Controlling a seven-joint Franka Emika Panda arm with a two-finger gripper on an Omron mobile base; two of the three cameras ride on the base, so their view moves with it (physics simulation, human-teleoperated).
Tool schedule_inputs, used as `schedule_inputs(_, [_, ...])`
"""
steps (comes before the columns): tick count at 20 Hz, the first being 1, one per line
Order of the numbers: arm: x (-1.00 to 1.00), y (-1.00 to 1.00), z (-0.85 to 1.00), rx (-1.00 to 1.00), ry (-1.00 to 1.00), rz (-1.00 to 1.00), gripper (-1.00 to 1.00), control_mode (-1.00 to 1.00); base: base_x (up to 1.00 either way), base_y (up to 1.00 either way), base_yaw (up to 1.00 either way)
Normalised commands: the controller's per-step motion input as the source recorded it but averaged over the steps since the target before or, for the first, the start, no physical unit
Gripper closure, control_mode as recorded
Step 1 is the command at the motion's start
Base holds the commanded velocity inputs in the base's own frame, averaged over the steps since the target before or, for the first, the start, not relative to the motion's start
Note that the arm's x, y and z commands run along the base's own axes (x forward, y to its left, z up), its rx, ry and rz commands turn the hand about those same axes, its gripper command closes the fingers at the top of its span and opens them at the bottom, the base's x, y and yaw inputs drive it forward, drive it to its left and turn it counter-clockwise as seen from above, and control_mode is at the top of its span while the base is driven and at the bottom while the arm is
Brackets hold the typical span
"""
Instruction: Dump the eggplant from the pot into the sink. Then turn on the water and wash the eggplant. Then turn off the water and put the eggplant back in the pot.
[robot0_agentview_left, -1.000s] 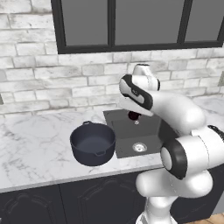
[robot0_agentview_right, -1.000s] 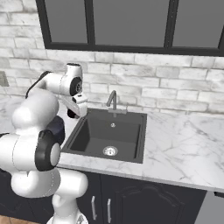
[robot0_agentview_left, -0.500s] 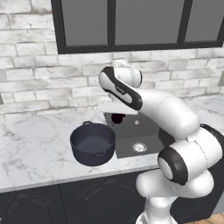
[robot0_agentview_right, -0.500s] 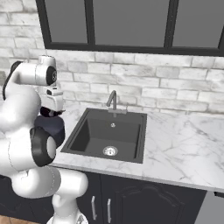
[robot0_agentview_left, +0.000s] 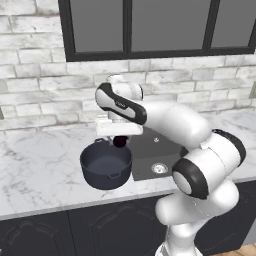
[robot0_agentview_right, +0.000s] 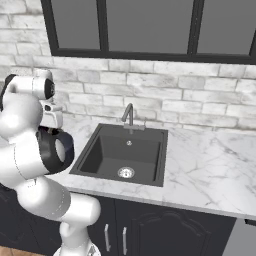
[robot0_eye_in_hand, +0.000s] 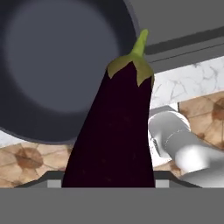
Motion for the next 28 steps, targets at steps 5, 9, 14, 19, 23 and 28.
schedule_inputs(5, [0.07,0.21,-0.56,-0.03,0.00,0.10,1.00,-1.00,0.00,0.00,0.00])
schedule_inputs(9, [0.11,0.16,-0.48,-0.01,-0.01,0.10,1.00,-1.00,0.00,0.00,0.00])
schedule_inputs(14, [0.18,0.17,-0.28,0.00,-0.05,0.10,1.00,-1.00,0.00,0.00,0.00])
schedule_inputs(19, [0.11,0.07,-0.27,0.00,-0.09,0.09,1.00,-1.00,0.00,0.00,0.00])
schedule_inputs(23, [0.10,0.00,-0.35,0.00,-0.09,0.08,1.00,-1.00,0.00,0.00,0.00])
schedule_inputs(28, [0.09,0.00,-0.31,0.00,-0.06,0.07,1.00,-1.00,0.00,0.00,0.00])
